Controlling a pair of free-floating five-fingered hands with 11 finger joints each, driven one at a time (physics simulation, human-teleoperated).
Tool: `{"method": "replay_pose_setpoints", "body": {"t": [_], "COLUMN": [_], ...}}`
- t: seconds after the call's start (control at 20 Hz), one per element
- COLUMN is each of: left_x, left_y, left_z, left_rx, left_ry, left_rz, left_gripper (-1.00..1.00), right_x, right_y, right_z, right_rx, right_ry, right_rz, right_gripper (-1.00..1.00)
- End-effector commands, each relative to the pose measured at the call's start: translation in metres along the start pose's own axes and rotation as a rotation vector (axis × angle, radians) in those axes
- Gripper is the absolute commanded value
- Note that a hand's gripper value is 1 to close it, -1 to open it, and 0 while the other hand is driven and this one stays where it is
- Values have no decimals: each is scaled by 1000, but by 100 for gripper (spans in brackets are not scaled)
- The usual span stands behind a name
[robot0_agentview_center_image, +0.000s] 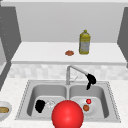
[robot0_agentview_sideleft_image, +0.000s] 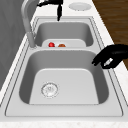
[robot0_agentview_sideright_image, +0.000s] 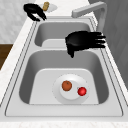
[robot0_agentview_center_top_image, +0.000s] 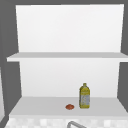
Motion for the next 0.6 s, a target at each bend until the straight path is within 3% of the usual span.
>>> {"method": "replay_pose_setpoints", "body": {"t": [0.0,0.3,0.55], "left_x": [0,0,0], "left_y": [0,0,0], "left_z": [0,0,0], "left_rx": [0,0,0], "left_ry": [0,0,0], "left_rz": [0,0,0], "left_gripper": [0,0,0], "right_x": [5,13,19], "right_y": [-14,-26,-25], "right_z": [9,26,33], "right_rx": [24,52,99], "right_ry": [1,6,6], "right_rz": [100,164,181], "right_gripper": [-100,-100,-100]}}
